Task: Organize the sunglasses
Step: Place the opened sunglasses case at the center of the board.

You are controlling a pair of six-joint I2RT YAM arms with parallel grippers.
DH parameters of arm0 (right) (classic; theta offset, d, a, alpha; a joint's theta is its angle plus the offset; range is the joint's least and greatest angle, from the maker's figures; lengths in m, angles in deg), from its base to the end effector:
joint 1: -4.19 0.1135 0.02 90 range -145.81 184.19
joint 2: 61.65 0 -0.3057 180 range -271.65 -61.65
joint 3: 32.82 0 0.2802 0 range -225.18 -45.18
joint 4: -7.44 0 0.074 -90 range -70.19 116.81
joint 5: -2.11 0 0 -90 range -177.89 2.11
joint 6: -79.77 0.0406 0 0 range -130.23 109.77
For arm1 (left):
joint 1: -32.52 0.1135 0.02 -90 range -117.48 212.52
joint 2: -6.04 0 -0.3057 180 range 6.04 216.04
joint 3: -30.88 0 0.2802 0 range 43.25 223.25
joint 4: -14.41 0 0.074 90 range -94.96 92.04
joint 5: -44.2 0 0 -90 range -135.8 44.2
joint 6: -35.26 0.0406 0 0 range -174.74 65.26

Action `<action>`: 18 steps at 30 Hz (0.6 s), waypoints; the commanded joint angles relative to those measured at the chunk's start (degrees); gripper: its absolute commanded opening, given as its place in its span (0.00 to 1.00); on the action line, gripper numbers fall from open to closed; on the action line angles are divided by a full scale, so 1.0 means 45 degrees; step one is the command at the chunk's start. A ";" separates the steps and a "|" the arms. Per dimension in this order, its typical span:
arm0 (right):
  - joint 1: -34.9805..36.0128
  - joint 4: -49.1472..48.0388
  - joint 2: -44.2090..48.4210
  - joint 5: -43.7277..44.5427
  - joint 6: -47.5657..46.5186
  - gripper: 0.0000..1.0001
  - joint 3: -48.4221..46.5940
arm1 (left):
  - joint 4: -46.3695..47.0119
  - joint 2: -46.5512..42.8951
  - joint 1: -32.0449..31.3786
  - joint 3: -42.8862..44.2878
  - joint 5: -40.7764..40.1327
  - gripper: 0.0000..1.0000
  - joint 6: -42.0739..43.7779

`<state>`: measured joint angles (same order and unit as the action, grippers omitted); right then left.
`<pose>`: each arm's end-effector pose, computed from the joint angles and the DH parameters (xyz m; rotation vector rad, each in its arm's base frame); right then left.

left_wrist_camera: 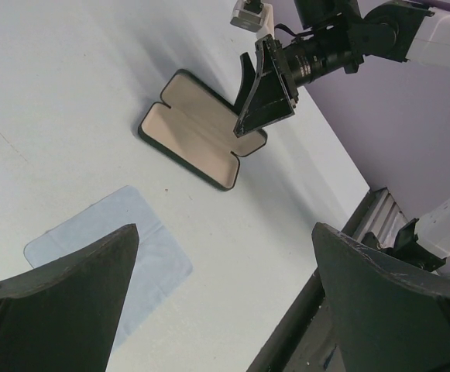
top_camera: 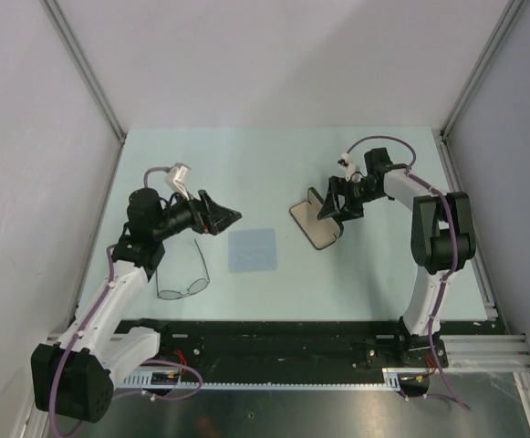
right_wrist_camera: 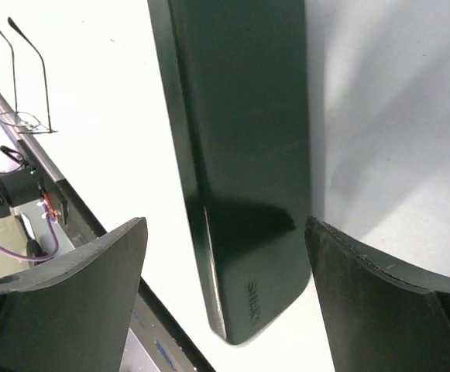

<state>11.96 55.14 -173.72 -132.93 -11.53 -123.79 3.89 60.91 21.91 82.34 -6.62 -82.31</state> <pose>0.4255 0.0871 0.2002 -0.4084 2.5867 1.1084 0.2176 -0.0669 0.3215 0.2334 1.8797 -1.0805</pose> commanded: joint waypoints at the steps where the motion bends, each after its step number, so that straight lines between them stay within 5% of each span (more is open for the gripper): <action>1: 0.0148 0.0156 0.0119 0.0827 0.0055 0.88 -0.0031 | 0.0136 -0.0045 0.0073 -0.0093 0.0219 1.00 -0.0220; 18: 0.0890 -0.0059 0.3143 0.4614 0.1050 1.00 -0.0070 | -0.0116 0.0384 0.0092 0.0023 -0.0541 1.00 -0.0649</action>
<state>15.48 55.77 -166.75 -117.83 -8.71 -123.57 3.80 61.70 21.91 81.92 -7.06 -83.23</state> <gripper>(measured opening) 0.995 0.996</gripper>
